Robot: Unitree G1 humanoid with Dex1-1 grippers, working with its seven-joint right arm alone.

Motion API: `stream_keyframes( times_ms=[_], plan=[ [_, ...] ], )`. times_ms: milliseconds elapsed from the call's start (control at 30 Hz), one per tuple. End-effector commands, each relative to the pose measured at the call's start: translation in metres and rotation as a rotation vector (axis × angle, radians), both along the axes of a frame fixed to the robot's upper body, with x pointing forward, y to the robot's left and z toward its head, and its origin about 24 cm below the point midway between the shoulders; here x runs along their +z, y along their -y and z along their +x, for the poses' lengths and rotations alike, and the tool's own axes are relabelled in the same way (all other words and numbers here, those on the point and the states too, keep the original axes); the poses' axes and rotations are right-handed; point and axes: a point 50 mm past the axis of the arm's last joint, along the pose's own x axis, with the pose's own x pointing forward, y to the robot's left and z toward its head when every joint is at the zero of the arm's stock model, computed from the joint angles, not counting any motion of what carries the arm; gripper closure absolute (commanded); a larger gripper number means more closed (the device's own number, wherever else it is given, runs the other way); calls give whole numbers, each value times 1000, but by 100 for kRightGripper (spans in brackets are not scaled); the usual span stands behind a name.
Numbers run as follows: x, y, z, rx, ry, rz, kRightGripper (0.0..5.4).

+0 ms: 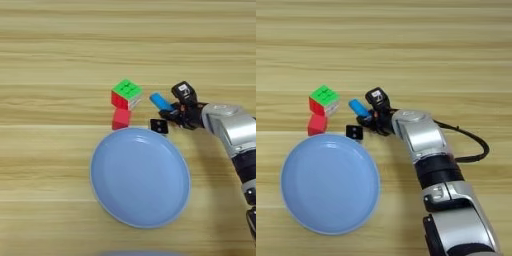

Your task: Move the objects on the table

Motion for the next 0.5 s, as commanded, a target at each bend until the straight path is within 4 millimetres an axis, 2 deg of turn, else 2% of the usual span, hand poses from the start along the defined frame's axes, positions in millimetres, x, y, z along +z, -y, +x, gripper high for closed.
stream_keyframes(
  times_ms=[33,333,433,500],
  plan=[
    [10,11,7,9,58,-88,397],
    [9,15,11,-17,80,-81,399],
    [21,13,15,-22,139,-57,399],
    [36,13,19,-30,200,-32,399]
  ],
)
